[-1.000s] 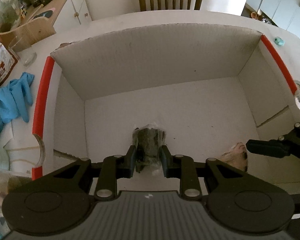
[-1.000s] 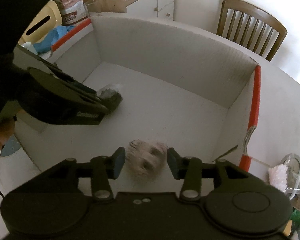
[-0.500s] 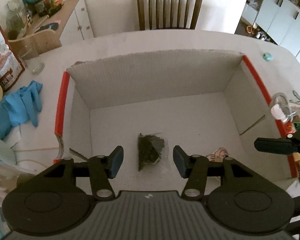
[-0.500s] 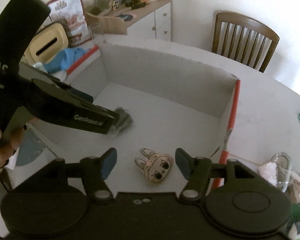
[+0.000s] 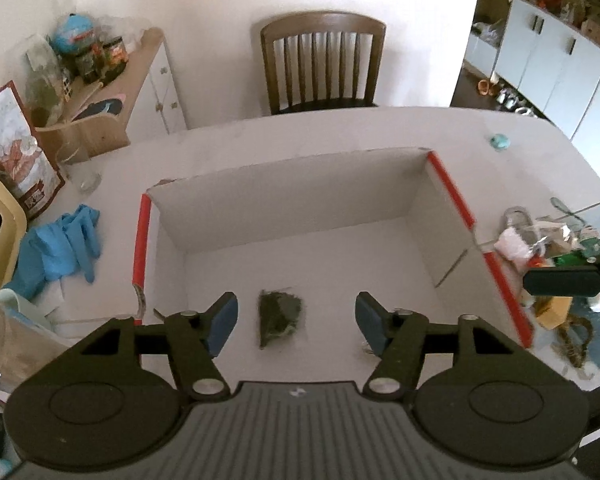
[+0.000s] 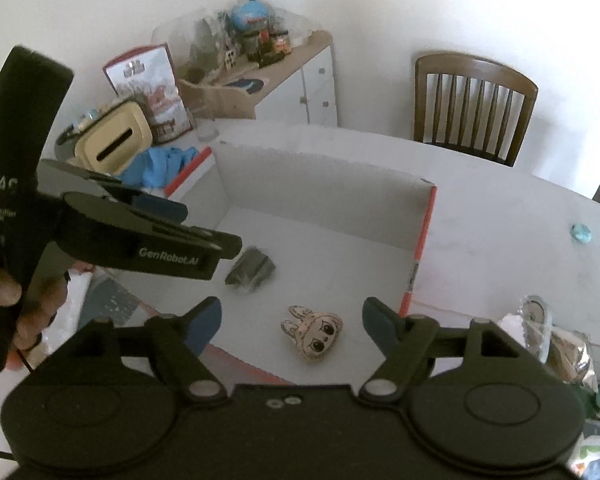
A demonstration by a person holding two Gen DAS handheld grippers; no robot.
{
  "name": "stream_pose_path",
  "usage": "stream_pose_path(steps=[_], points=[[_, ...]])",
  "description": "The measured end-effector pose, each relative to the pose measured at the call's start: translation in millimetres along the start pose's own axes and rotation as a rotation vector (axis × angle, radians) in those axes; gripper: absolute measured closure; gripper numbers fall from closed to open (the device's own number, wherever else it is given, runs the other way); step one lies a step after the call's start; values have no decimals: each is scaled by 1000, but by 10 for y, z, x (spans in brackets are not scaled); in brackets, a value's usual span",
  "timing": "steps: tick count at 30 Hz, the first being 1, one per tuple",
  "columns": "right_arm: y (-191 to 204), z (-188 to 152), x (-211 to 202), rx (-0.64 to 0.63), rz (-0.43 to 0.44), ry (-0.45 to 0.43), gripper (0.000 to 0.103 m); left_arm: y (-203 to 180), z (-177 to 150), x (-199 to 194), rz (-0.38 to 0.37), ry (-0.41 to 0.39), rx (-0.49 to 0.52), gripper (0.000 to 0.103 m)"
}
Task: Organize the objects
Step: 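Open the right tool to drop the plush while the left tool releases the dark bag into the box, then move both tools back from the red box to the cluttered table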
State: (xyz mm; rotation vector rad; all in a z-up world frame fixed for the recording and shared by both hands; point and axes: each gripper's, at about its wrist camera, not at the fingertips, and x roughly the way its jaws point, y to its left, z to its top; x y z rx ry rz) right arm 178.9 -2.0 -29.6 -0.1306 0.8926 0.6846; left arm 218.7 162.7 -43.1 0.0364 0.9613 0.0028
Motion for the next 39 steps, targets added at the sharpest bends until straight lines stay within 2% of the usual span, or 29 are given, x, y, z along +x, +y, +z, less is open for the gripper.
stream_pose_path(steps=[8,16,24,33,39], points=[[-159,-152,-413,29,16,-75,18,-238,-53,-268,-23,-40,25,34],[-447,-368,-857,78,25,-157,12,-560,-129,-523,-44,-90,25,25],[-809,-700,-1259,97,-16,-219,1,-978,-205,-740,-37,-147,36,21],[-1222,-1125,-1614,84,-91,-251,1,-1502,-321,-891,-64,-203,31,17],[-1530,-1368,-1815,97,-144,-262,1,-1842,-402,-823,-87,-205,37,9]])
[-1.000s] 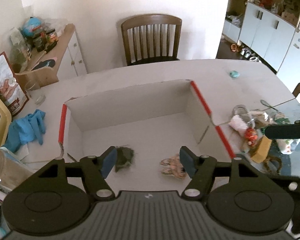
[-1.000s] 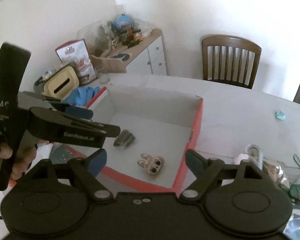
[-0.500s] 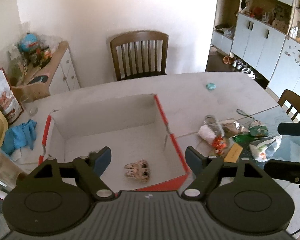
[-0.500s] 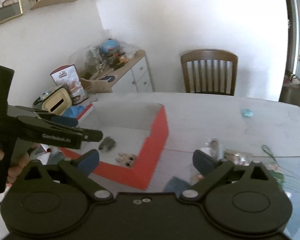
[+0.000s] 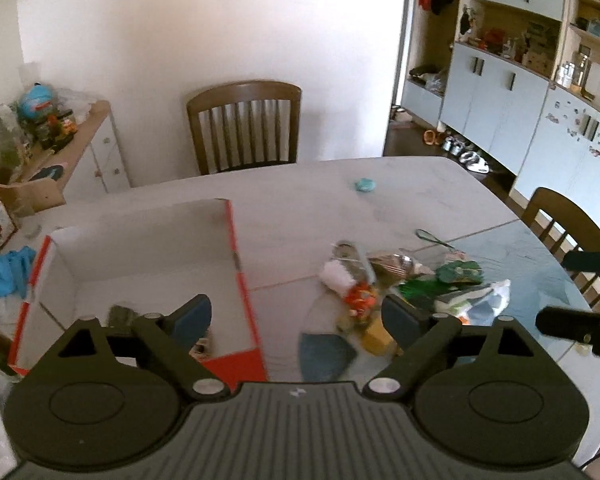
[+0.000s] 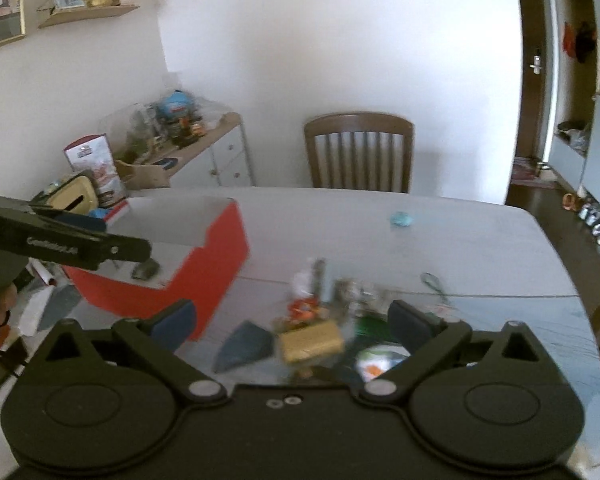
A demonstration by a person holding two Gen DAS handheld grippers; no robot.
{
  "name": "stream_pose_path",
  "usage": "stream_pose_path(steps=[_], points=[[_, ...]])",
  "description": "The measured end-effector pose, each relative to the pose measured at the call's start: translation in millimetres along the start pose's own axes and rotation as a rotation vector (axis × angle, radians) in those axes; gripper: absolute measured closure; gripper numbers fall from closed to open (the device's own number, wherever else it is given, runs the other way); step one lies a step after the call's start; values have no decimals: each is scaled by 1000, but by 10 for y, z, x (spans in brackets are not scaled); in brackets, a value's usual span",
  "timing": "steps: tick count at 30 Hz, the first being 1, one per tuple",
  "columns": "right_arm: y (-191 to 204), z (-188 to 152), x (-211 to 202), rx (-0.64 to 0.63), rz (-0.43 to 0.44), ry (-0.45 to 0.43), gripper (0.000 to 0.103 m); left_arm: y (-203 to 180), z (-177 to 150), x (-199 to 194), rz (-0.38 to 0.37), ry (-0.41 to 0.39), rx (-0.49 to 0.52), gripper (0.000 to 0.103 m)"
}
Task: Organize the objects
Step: 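Move both tools back from the red box to the cluttered table, then grasp the brown bead bracelet with the left tool while the right tool grasps the white-grey plastic bag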
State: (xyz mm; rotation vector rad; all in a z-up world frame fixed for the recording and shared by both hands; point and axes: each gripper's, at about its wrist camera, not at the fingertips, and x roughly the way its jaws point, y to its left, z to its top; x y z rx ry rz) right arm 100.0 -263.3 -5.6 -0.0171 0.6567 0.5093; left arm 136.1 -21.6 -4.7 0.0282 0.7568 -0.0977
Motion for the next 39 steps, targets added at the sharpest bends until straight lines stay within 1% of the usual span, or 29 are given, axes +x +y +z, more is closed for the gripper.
stream_pose_path(steps=[5,9,13,18,22,24,27,31,39], points=[[-320,-105,-92,-9,-51,-4,1,-237,-85,123,-27,7,-7,7],[-584,-171,-66,14,-86,12,1,-414,-200,303,-55,34,-26,6],[-800,-252,42,13,-119,34,1,-606,-343,486,-48,50,-21,6],[-1028,-380,249,17,-137,78,1,-804,-510,716,-31,83,-22,6],[-1203,-474,405,35,-133,107,1,-955,-616,891,-11,104,-12,6],[-1267,-507,478,40,-129,119,1,-1006,-648,976,-26,122,-27,6],[-1361,-555,608,45,-117,142,2,-1097,-686,1074,-41,125,-35,6],[-1420,-587,777,25,-95,182,4,-1238,-738,1192,-53,131,-8,6],[-1434,-652,1002,-9,-57,228,8,-1363,-844,1361,-77,153,-9,7]])
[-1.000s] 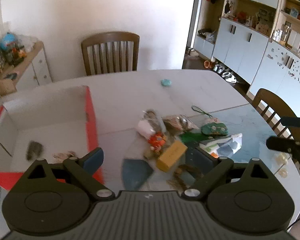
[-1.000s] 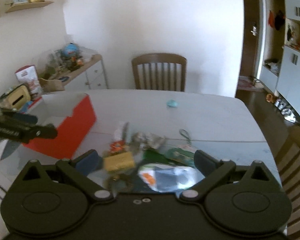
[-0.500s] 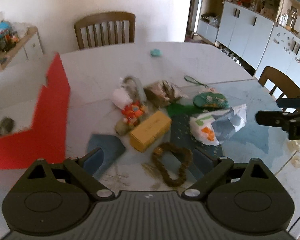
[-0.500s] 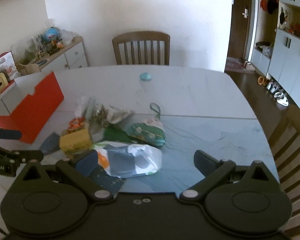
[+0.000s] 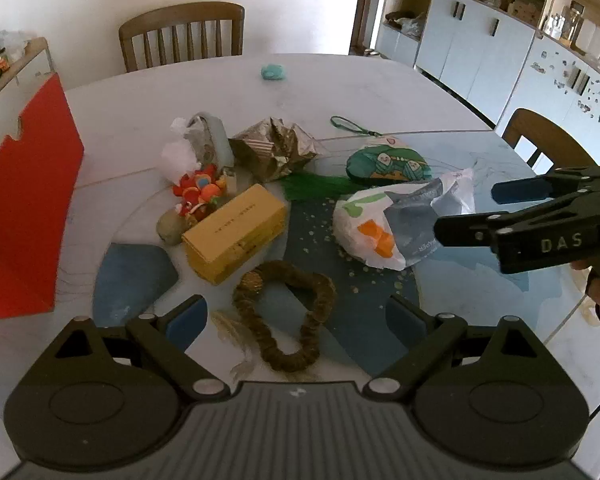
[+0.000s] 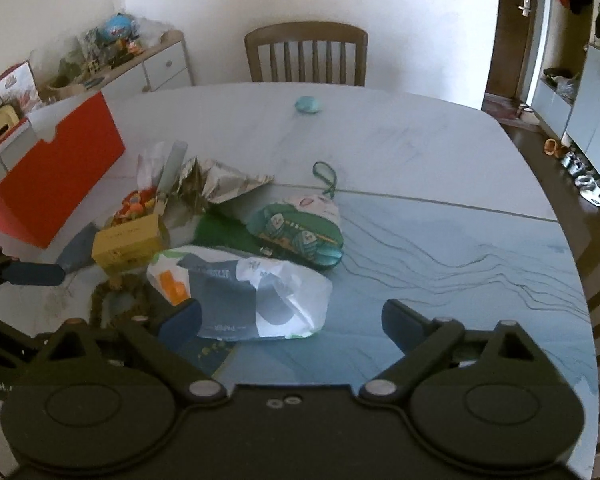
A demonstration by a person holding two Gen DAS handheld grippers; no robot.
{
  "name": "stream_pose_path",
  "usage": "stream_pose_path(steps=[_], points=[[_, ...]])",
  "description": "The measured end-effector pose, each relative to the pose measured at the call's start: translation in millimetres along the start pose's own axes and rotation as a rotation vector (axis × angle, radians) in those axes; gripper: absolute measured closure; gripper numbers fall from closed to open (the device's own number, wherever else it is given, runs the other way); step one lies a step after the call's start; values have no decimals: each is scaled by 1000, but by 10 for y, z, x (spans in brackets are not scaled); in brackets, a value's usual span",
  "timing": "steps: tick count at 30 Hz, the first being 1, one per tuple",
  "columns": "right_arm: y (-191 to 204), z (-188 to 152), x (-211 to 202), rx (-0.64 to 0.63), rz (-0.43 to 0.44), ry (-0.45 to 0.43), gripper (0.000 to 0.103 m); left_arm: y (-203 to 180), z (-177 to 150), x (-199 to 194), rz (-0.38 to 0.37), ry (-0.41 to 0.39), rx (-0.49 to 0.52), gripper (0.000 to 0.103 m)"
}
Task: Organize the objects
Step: 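Grasp the brown bead bracelet with the left tool while the right tool grasps the white-grey plastic bag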
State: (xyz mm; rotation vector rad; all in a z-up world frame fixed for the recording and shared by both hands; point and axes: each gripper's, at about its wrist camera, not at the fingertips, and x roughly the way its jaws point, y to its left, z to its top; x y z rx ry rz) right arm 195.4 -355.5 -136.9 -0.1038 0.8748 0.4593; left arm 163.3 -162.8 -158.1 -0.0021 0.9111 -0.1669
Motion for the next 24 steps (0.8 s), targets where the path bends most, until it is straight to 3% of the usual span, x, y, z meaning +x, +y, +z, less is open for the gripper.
stream_pose_path(steps=[5,10,14,19,23,24], points=[[-22,-7,76,12,18,16,11,-79,10,63,-6,-5,29,13],[-18,-9,128,11,28,23,18,-134,8,155,-15,25,43,40],[-16,-9,155,10,36,23,24,-166,4,207,-13,35,62,46],[-28,-15,183,23,44,40,33,-140,38,282,-27,68,42,68],[-49,-23,193,53,56,53,50,-105,49,292,-36,67,31,71],[-43,-25,192,52,55,53,55,-102,48,296,-36,68,31,77]])
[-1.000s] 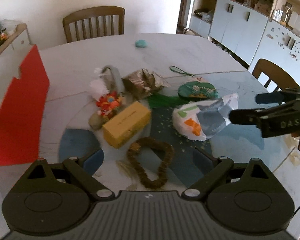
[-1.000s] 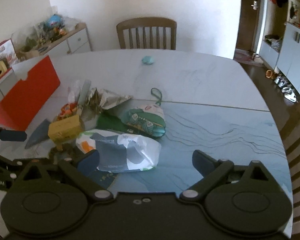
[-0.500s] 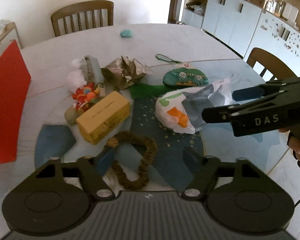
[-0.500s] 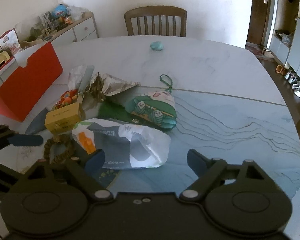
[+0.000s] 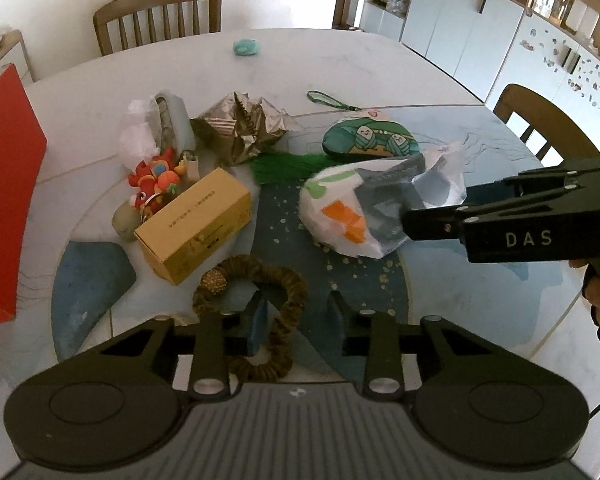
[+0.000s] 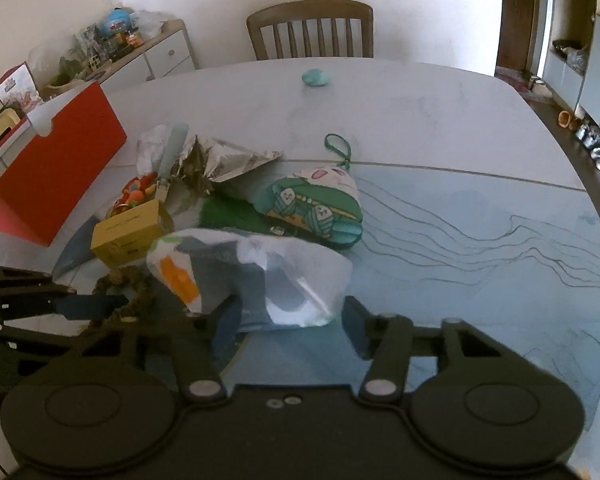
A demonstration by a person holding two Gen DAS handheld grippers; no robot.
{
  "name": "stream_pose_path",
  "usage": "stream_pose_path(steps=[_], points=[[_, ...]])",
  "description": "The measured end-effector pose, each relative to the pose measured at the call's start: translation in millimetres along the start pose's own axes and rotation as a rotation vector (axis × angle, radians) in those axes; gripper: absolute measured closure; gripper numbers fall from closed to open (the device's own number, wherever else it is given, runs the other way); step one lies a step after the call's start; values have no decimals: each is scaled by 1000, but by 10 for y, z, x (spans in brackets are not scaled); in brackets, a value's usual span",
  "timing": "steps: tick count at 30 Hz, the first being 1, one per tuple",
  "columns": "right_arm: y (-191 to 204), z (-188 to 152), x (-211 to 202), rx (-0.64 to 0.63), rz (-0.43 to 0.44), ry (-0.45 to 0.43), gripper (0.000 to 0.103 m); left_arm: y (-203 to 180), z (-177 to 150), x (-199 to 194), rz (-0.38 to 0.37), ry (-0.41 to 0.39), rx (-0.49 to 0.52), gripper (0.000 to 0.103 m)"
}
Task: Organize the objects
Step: 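Grasp the brown bead bracelet with the left tool while the right tool grasps the white-grey plastic bag, then carry the bracelet with the left tool while the right tool carries the plastic bag into the red box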
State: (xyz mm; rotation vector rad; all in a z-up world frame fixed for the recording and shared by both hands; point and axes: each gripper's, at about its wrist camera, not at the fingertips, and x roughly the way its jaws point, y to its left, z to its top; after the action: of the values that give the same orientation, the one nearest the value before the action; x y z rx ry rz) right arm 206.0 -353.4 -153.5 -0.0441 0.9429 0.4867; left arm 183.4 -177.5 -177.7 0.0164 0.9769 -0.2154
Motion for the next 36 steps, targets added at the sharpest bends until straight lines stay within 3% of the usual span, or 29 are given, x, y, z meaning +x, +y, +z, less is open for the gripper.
stream_pose_path(steps=[4,6,9,13,15,21,28,31,33,36], points=[[27,-14,37,-5,-27,36,69,2,14,7,2,10,4,87],[20,-23,35,8,-29,35,88,12,12,2,4,12,4,90],[11,-37,-8,20,-22,23,96,16,8,-18,7,7,8,93],[13,-79,-100,-10,-2,16,95,57,14,-69,-2,-6,0,93],[27,-97,-162,-28,5,7,72,86,18,-88,-4,-7,-11,93],[63,-36,-308,-61,26,-38,44,202,28,-186,-17,-16,-48,93],[180,155,-200,-132,-12,-71,47,328,52,-330,-28,-34,-87,93],[221,178,-102,-156,-18,-43,59,390,60,-368,-39,-32,-107,93],[246,175,-89,-171,-26,-41,75,415,53,-401,-44,-36,-107,93],[272,171,-127,-162,-23,-41,84,462,46,-454,-56,-43,-110,93]])
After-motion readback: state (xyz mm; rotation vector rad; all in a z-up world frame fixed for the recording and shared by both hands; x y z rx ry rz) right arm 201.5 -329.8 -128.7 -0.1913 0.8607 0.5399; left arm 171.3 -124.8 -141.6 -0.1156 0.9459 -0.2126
